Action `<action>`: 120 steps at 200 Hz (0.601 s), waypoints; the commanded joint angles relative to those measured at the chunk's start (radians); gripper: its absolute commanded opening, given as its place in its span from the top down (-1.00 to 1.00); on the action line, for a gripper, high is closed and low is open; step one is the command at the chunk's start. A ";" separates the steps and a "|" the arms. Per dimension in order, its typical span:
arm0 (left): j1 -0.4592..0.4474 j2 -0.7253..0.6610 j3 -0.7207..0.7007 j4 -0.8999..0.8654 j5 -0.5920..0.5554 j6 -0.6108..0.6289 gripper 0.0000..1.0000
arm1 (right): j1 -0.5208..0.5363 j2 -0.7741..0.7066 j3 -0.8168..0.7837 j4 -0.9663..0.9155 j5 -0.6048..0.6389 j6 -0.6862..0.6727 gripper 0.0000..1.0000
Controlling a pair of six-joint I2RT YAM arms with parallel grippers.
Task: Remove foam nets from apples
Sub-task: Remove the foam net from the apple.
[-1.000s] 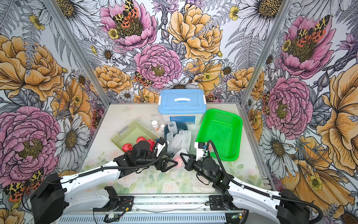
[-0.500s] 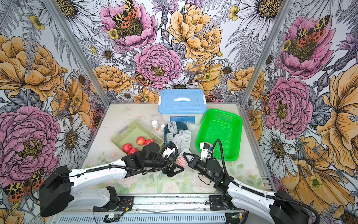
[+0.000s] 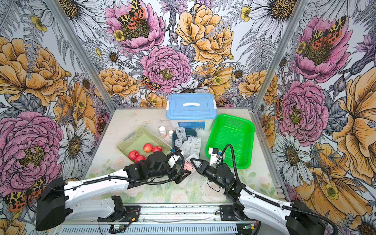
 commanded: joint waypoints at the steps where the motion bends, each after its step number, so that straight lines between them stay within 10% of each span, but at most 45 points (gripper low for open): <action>1: -0.009 0.018 0.028 0.010 0.101 0.053 -0.98 | -0.005 0.034 0.031 0.055 -0.017 0.021 1.00; 91: -0.010 0.037 0.049 0.006 0.072 0.079 -0.60 | -0.006 0.093 0.080 0.106 -0.084 -0.010 1.00; 120: -0.010 0.033 0.051 -0.011 0.097 0.082 -0.49 | 0.035 0.060 0.183 -0.110 -0.099 -0.172 0.03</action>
